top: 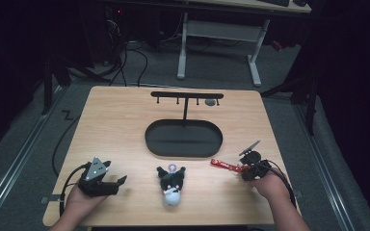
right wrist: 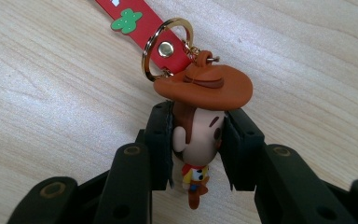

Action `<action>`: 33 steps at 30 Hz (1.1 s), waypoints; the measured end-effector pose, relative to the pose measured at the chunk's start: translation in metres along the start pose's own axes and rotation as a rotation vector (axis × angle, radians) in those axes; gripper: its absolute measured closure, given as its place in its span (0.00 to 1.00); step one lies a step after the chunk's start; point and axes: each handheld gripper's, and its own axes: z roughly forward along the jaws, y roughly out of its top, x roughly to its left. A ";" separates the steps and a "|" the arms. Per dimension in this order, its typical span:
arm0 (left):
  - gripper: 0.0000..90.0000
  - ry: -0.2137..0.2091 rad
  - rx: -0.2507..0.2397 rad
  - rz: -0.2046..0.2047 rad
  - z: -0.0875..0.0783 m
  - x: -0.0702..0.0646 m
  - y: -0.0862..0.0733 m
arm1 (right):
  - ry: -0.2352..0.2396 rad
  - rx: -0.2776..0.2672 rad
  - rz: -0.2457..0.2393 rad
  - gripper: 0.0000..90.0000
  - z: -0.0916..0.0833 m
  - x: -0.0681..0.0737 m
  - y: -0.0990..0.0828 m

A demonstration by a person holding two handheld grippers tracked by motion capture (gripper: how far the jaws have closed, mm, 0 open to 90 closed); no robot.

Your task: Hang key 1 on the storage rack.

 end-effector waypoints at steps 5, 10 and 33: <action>0.21 -0.004 0.005 0.004 0.000 -0.002 -0.001 | 0.007 -0.012 0.009 0.74 0.000 -0.001 -0.002; 0.21 -0.007 0.006 -0.002 0.000 -0.002 -0.001 | 0.013 0.003 0.019 0.74 0.000 -0.002 0.001; 0.21 -0.028 0.008 0.008 0.003 -0.006 0.001 | 0.114 -0.035 -0.051 0.74 -0.089 0.019 0.011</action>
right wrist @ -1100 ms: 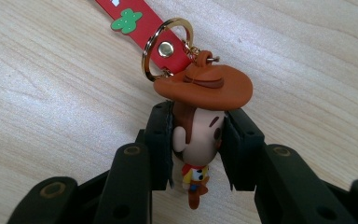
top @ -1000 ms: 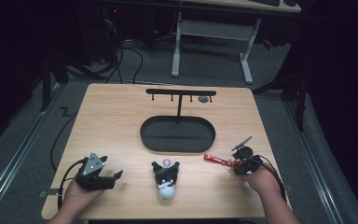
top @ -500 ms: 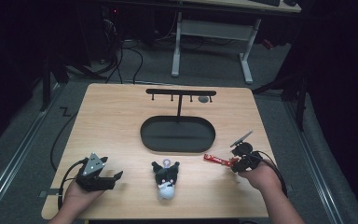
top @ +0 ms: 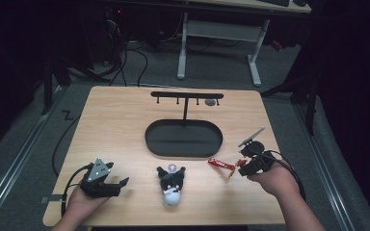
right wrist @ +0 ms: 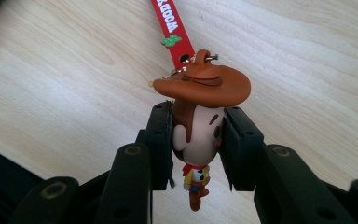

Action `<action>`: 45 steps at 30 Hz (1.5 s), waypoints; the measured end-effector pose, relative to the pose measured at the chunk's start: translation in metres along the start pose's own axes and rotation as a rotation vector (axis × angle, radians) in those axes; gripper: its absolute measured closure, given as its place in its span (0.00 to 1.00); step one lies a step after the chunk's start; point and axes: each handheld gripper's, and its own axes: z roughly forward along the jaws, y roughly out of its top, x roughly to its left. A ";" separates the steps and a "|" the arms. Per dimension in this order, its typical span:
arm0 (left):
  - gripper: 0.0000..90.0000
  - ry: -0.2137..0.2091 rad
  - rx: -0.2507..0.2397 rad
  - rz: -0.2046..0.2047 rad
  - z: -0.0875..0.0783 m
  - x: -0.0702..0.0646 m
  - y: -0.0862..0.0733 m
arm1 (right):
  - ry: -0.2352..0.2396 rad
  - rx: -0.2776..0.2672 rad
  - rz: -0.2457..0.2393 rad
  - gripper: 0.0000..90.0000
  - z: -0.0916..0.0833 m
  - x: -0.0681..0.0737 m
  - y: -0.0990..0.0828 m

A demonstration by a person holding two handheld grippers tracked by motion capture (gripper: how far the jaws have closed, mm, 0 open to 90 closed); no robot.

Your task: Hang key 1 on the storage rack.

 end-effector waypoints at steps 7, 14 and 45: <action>0.21 -0.005 -0.001 -0.002 0.000 0.000 0.000 | -0.007 -0.025 0.000 0.74 -0.027 0.003 0.001; 0.21 -0.006 -0.001 0.005 -0.002 0.000 0.000 | -0.006 -0.021 -0.011 0.74 -0.043 0.006 0.002; 0.21 -0.017 -0.004 0.010 0.000 -0.001 0.001 | -0.026 -0.063 -0.036 0.74 -0.070 0.015 0.036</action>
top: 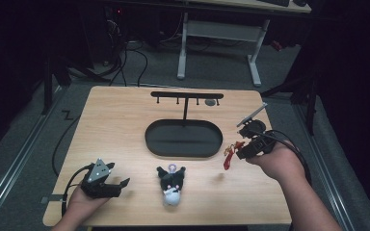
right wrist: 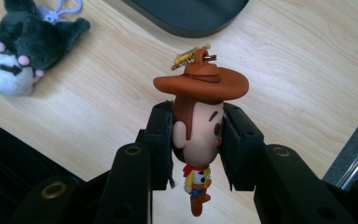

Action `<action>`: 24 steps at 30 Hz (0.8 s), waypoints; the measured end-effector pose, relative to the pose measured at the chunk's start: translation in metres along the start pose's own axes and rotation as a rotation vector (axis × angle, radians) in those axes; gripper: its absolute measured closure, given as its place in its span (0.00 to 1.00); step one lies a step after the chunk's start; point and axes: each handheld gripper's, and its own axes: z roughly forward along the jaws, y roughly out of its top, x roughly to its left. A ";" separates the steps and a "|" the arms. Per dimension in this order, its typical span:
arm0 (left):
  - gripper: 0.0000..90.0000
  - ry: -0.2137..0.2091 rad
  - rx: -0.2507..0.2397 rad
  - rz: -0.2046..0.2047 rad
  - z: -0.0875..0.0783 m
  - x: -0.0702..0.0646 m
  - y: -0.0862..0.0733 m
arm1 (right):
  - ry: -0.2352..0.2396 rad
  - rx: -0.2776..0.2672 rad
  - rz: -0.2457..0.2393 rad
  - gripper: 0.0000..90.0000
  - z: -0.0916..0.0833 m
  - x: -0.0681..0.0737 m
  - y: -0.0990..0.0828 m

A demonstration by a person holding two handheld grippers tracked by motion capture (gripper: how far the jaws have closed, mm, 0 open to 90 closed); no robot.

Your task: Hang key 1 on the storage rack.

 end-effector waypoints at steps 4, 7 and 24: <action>0.21 0.001 -0.003 0.000 0.000 0.000 0.000 | -0.004 -0.001 -0.002 0.74 0.001 -0.001 0.004; 0.21 -0.002 0.000 -0.002 0.000 0.000 0.000 | -0.005 -0.004 -0.001 0.74 0.003 -0.001 0.009; 0.21 -0.002 -0.006 -0.005 -0.001 0.002 0.000 | 0.024 -0.014 0.030 0.74 0.006 -0.009 0.044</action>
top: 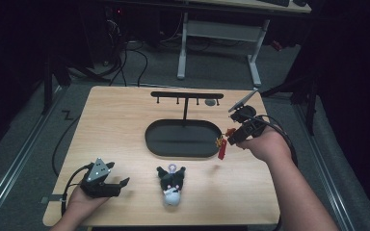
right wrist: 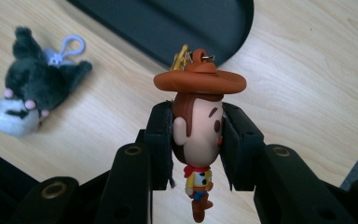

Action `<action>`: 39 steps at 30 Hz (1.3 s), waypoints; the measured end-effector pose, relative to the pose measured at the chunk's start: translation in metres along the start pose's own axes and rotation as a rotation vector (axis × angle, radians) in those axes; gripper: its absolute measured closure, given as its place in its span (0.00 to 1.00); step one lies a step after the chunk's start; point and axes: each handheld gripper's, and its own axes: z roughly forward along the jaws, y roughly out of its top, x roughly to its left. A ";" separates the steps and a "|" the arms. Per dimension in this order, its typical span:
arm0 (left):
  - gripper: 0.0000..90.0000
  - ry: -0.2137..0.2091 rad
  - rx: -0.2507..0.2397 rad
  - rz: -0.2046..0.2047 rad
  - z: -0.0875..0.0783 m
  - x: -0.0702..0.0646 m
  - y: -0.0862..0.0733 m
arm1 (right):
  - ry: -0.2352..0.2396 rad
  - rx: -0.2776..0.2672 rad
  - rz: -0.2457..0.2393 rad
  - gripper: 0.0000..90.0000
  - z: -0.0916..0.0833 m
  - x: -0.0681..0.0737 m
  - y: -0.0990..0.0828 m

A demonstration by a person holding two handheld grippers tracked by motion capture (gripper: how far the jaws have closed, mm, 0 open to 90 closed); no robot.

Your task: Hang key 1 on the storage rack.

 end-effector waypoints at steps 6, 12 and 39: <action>0.21 -0.012 -0.005 -0.007 0.000 0.001 0.000 | -0.012 0.002 0.005 0.74 0.004 -0.003 0.013; 0.21 -0.016 -0.008 -0.002 0.000 0.000 0.001 | -0.028 -0.016 0.015 0.74 0.006 -0.008 0.025; 0.21 -0.020 0.002 -0.006 -0.002 0.001 -0.003 | -0.021 -0.103 0.062 0.74 -0.003 -0.026 0.082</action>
